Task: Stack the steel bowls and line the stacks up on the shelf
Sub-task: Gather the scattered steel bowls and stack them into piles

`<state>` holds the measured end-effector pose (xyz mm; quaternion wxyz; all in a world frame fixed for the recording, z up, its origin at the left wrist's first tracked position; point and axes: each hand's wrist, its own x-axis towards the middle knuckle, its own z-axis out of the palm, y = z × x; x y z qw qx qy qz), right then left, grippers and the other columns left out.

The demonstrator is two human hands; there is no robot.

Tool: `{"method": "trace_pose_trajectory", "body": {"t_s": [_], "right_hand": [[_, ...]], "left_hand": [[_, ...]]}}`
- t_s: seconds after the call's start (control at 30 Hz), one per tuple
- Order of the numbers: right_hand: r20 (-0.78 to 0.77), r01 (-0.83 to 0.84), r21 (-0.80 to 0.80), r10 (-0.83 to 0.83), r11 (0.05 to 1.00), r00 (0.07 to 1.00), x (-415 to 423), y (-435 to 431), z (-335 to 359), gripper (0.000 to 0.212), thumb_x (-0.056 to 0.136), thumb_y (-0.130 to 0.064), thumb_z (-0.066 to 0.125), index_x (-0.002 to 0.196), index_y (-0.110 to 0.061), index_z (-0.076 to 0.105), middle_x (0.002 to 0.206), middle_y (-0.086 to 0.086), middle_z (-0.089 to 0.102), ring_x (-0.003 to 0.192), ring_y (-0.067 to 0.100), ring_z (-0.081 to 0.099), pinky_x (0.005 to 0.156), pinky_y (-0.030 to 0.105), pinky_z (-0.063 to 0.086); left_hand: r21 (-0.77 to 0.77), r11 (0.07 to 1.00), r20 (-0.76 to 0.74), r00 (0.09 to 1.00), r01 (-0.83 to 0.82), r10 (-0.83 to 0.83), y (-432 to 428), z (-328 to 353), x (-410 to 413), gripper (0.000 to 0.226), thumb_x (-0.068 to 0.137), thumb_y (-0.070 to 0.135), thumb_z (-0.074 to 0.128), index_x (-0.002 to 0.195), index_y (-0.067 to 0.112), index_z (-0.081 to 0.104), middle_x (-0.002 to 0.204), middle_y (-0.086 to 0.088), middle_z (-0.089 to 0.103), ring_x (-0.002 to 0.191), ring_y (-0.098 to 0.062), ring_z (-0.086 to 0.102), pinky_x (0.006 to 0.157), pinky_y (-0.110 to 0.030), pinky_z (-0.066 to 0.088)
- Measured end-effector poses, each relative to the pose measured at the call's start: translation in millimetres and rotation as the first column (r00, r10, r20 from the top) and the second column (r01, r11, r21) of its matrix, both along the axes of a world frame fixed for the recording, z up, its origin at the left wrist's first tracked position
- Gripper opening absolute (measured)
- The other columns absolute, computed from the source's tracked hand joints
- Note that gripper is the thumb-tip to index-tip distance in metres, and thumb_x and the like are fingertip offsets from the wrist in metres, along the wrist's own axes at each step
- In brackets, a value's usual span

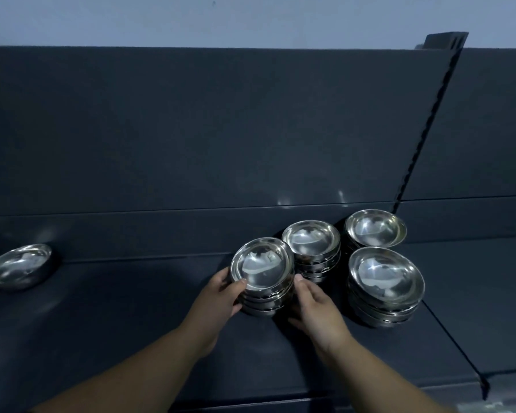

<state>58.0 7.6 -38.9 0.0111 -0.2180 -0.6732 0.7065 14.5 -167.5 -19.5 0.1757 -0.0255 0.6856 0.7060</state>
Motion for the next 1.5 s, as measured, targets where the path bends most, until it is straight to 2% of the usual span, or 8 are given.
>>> {"method": "trace_pose_trajectory", "body": {"t_s": [0.13, 0.23, 0.3, 0.47, 0.7, 0.93, 1.3, 1.5], "right_hand": [[0.050, 0.072, 0.190, -0.082, 0.979, 0.995, 7, 1, -27, 0.050, 0.067, -0.071, 0.058, 0.094, -0.030, 0.069, 0.092, -0.007, 0.075, 0.093, 0.017, 0.070, 0.092, 0.048, 0.054], [0.091, 0.054, 0.297, -0.085, 0.953, 0.992, 21, -16, -29, 0.027, 0.080, -0.035, 0.073, 0.098, -0.015, 0.069, 0.088, -0.002, 0.074, 0.088, 0.018, 0.069, 0.090, 0.037, 0.054], [0.095, 0.019, 0.384, -0.060, 0.923, 0.994, 28, -33, -25, 0.013, 0.082, -0.023, 0.074, 0.091, -0.018, 0.067, 0.081, -0.007, 0.070, 0.084, 0.016, 0.067, 0.079, 0.024, 0.047], [0.102, -0.178, 0.554, 0.146, 0.813, 0.984, 34, -107, -9, 0.015, 0.083, -0.033, 0.071, 0.093, -0.025, 0.064, 0.086, -0.009, 0.068, 0.088, 0.012, 0.064, 0.076, 0.017, 0.038], [0.196, -0.436, 0.682, 0.428, 0.587, 0.882, 33, -258, 4, 0.054, 0.087, -0.053, 0.059, 0.132, -0.025, 0.052, 0.126, -0.001, 0.061, 0.116, 0.017, 0.056, 0.094, 0.023, 0.045], [0.220, -0.533, 0.722, 0.585, 0.440, 0.781, 38, -412, 7, 0.062, 0.087, -0.056, 0.056, 0.140, -0.025, 0.044, 0.136, 0.003, 0.054, 0.122, 0.022, 0.053, 0.098, 0.031, 0.048], [0.169, -0.519, 0.715, 0.605, 0.469, 0.778, 6, -503, 14, 0.057, 0.084, -0.052, 0.063, 0.132, -0.023, 0.054, 0.128, 0.000, 0.062, 0.119, 0.019, 0.056, 0.100, 0.025, 0.042], [0.173, -0.543, 0.644, 0.588, 0.539, 0.790, -51, -509, 11, 0.053, 0.082, -0.052, 0.066, 0.125, -0.022, 0.060, 0.120, -0.002, 0.066, 0.114, 0.016, 0.060, 0.098, 0.025, 0.044]], "left_hand": [[-0.074, 0.996, -0.029, 0.999, -0.039, 0.037, -8, -2, 13, 0.017, 0.093, 0.031, 0.057, 0.110, 0.033, 0.059, 0.112, 0.015, 0.064, 0.107, -0.002, 0.058, 0.097, -0.030, 0.045], [-0.327, 0.944, -0.112, 0.994, -0.045, 0.009, -29, -12, 20, 0.046, 0.091, 0.035, 0.059, 0.135, 0.024, 0.050, 0.134, 0.010, 0.054, 0.121, -0.006, 0.051, 0.109, -0.029, 0.037], [-0.511, 0.859, -0.148, 0.987, -0.022, -0.063, -51, -15, 27, 0.056, 0.090, 0.038, 0.058, 0.142, 0.024, 0.042, 0.142, 0.006, 0.047, 0.129, -0.010, 0.045, 0.108, -0.025, 0.034], [-0.682, 0.730, -0.203, 0.969, -0.035, -0.144, -129, -14, 48, 0.062, 0.093, 0.040, 0.053, 0.148, 0.025, 0.029, 0.152, 0.006, 0.030, 0.139, -0.011, 0.030, 0.112, -0.022, 0.024], [-0.740, 0.637, -0.274, 0.962, -0.217, 0.010, -303, -13, 90, 0.062, 0.091, 0.040, 0.056, 0.146, 0.023, 0.034, 0.151, 0.001, 0.033, 0.137, -0.014, 0.035, 0.110, -0.023, 0.029], [-0.768, 0.545, -0.302, 0.941, -0.336, 0.155, -473, -12, 146, 0.063, 0.088, 0.037, 0.061, 0.144, 0.018, 0.038, 0.145, -0.005, 0.040, 0.129, -0.017, 0.043, 0.105, -0.022, 0.033], [-0.735, 0.538, -0.270, 0.905, -0.414, 0.328, -570, -20, 140, 0.063, 0.089, 0.040, 0.060, 0.143, 0.016, 0.038, 0.143, -0.007, 0.044, 0.131, -0.018, 0.040, 0.109, -0.029, 0.034], [-0.708, 0.507, -0.330, 0.864, -0.493, 0.379, -567, -19, 83, 0.064, 0.088, 0.037, 0.062, 0.143, 0.017, 0.037, 0.144, -0.004, 0.044, 0.134, -0.018, 0.036, 0.103, -0.021, 0.027]]}}
